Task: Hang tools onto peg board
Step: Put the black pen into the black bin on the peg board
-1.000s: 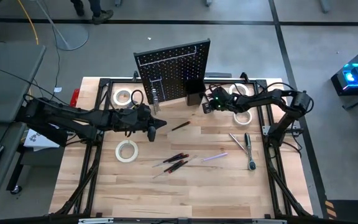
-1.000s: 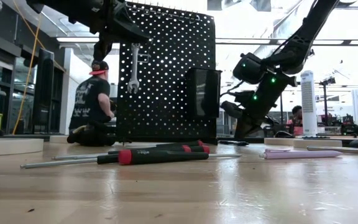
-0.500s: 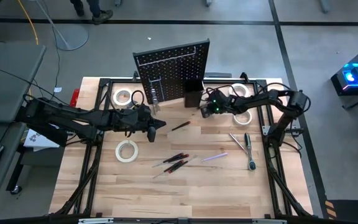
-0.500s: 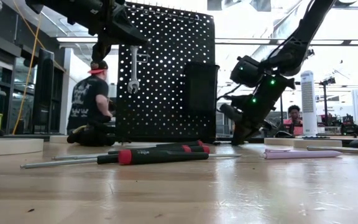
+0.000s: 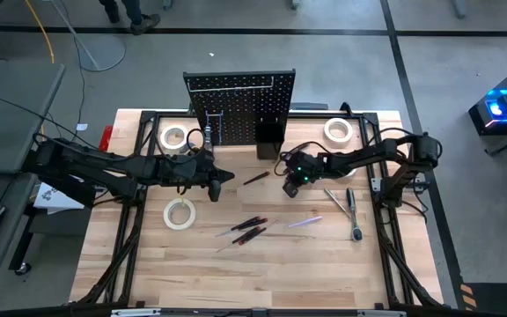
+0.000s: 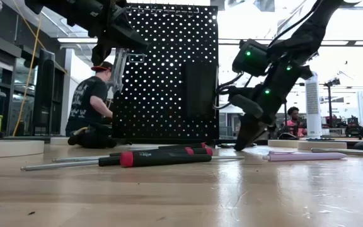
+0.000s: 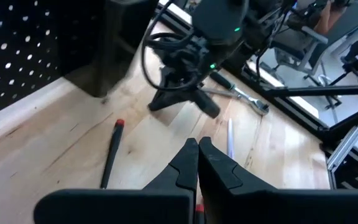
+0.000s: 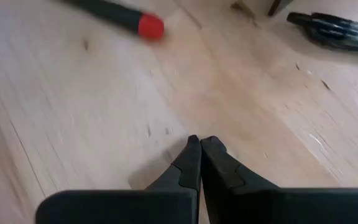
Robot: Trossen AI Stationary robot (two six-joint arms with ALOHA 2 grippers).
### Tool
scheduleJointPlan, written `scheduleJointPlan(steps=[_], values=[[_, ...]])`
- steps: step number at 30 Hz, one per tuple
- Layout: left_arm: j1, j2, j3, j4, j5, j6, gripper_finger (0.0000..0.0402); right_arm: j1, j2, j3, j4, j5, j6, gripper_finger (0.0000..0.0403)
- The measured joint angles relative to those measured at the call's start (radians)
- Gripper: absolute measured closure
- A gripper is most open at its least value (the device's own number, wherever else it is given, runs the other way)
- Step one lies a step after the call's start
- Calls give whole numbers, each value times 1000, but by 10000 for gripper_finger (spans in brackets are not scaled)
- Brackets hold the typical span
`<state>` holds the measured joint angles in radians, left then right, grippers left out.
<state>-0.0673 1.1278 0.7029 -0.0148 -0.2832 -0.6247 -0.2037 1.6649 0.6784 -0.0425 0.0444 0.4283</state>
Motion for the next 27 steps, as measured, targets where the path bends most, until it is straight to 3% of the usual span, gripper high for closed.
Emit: scheduleJointPlan(steps=[14,22,27], values=[[2,0,0,-28,1,0,402,-193,-106,-3,-121,60,-116,403],[1,0,0,-28,-12,0,402,-353,-133,-1,77,56,-113,403],[2,0,0,-28,-22,0,402,-421,-83,0,84,47,-43,403]])
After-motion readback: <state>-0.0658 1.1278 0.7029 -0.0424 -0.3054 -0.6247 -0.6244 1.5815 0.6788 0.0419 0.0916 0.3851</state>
